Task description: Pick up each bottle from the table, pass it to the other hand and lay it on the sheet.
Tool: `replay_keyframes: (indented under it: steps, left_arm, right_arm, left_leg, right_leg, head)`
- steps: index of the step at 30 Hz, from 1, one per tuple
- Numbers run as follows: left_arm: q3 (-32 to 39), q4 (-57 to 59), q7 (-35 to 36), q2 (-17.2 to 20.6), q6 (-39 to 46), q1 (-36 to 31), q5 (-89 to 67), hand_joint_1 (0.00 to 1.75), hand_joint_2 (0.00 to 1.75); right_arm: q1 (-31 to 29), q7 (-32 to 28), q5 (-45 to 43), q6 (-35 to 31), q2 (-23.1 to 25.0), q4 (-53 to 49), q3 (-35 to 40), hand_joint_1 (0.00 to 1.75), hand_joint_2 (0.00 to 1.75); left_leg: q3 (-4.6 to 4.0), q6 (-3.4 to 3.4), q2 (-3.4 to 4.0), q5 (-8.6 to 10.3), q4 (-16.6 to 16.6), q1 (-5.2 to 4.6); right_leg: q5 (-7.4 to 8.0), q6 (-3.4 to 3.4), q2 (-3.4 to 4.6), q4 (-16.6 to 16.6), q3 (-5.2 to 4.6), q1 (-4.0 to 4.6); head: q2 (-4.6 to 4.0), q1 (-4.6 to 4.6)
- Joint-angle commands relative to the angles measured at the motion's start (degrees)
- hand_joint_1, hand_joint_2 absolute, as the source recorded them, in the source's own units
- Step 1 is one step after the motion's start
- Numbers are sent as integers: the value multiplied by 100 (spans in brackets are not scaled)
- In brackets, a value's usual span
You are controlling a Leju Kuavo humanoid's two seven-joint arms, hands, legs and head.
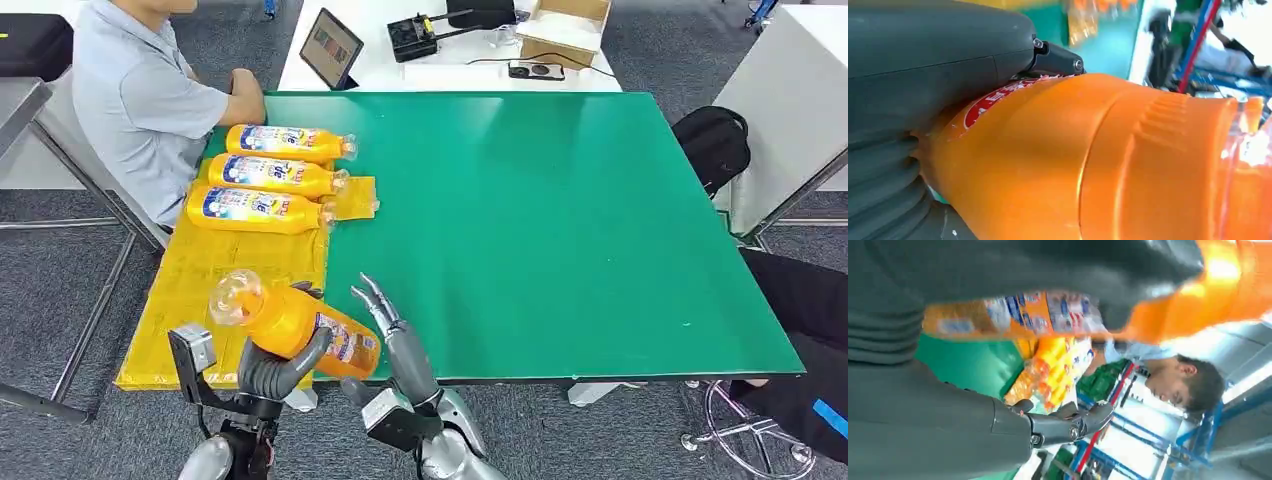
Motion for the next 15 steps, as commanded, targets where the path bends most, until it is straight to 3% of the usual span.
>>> replay_keyframes:
  steps: [1,6,10,11,15]
  left_arm:
    - [791,335,252,500,827,-374,-1333,175,175]
    - [881,505,370,621,1501,-932,-3148,175,175]
    - [767,1089,561,644,2595,-1509,-5374,168,175]
    - [747,1385,636,664,2758,-1733,-5845,175,175]
    - [862,2395,630,512,2858,-2360,-6080,175,175]
  right_arm:
    - [197,-168,-93,-333,-79,-205,-410,0,0]
    - [187,-171,-63,-362,-57,-244,-476,0,0]
    - [161,-122,38,-334,-47,-346,-397,0,0]
    - [153,-93,127,-357,-66,-372,-338,0,0]
    - [299,107,482,-367,-296,-607,-182,0,0]
  left_leg:
    - [32,6,-5,-3,-15,0]
    - [14,4,-16,2,-7,5]
    - [14,6,-28,8,-5,6]
    - [10,4,-24,9,-6,5]
    - [19,3,-33,13,-12,4]
  right_leg:
    - [-7,-22,-14,-10,32,4]
    - [-5,-16,-25,-4,16,8]
    - [-5,-19,-38,-2,22,10]
    - [-3,-15,-31,-3,17,8]
    - [-4,-17,-41,-6,30,7]
  head:
    - [0,2]
    - [0,0]
    - [0,2]
    - [0,0]
    - [0,0]
